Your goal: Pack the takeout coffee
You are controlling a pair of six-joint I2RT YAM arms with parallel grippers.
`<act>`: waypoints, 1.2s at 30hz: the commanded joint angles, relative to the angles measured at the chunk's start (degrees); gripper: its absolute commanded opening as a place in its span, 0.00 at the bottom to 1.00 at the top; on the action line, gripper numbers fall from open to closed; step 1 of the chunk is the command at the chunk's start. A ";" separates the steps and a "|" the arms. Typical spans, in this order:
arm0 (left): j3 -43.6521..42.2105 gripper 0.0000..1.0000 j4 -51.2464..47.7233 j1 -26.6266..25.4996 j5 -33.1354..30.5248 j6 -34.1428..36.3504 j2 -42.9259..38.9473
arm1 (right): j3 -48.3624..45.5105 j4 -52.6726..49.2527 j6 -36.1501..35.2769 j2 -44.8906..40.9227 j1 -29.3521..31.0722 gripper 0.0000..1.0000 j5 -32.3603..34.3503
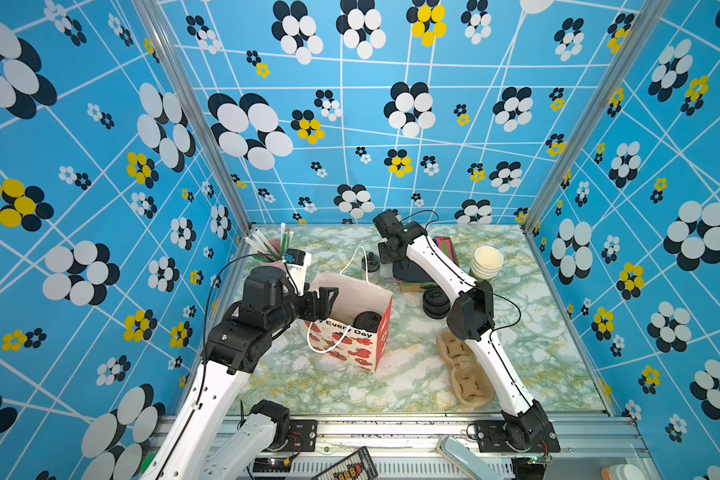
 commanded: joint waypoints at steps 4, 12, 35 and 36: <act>-0.93 0.87 1.40 -0.28 0.82 -0.69 -0.17 | -1.15 -1.80 -1.35 -6.05 -2.15 0.01 -1.78; -1.05 0.87 1.74 -0.39 1.02 -0.81 0.00 | -4.14 -2.23 -4.02 -8.15 -4.12 0.02 -2.23; -0.96 0.88 1.64 -0.27 1.20 -1.11 0.01 | -8.71 -4.57 -10.60 -8.67 -9.02 0.03 1.64; -0.91 0.88 1.66 -0.27 1.11 -1.07 0.03 | -9.00 -4.57 -10.72 -8.77 -9.20 0.03 1.72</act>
